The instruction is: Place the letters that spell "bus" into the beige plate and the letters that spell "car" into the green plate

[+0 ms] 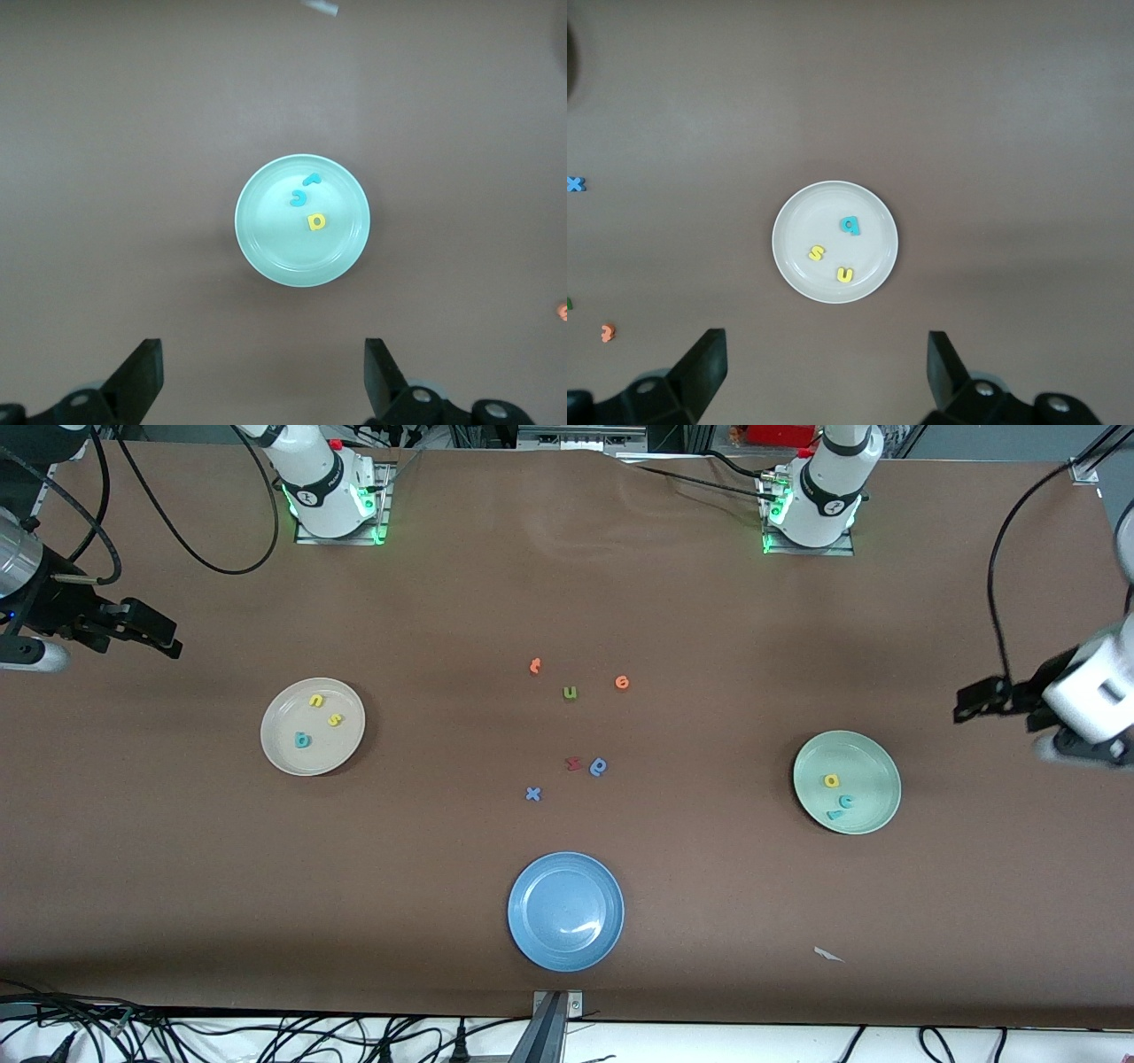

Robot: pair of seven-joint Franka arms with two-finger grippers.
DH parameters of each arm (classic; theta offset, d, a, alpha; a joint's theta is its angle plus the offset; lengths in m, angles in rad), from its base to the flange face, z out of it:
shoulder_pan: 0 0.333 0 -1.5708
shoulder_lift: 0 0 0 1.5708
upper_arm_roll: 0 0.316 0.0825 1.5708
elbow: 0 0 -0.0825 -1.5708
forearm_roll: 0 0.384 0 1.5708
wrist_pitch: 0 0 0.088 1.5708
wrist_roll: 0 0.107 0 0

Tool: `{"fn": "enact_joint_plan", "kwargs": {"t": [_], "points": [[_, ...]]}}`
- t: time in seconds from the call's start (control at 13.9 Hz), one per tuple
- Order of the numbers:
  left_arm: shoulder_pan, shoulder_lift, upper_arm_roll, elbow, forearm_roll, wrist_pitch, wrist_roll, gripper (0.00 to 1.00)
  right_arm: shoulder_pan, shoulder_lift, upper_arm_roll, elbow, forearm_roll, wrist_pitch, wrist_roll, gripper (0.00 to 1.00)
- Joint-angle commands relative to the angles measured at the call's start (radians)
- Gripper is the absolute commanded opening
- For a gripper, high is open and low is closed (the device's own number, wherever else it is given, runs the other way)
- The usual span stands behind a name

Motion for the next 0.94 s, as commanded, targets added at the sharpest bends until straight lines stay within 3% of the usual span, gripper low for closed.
{"fn": "enact_joint_plan", "kwargs": {"t": [0.0,0.22,0.87], "points": [[-0.02,-0.108,0.018,-0.071,-0.023,0.014,0.033,1.0,-0.019,0.003,0.016,0.017,0.015,-0.019,-0.005,1.0],[-0.066,-0.129,0.046,-0.088,-0.021,0.014,0.028,1.0,-0.021,0.003,0.016,0.017,0.015,-0.019,-0.009,1.0],[-0.054,-0.116,0.046,-0.087,-0.027,0.005,0.037,1.0,-0.021,0.001,0.016,0.017,0.014,-0.019,-0.006,1.0]]}}
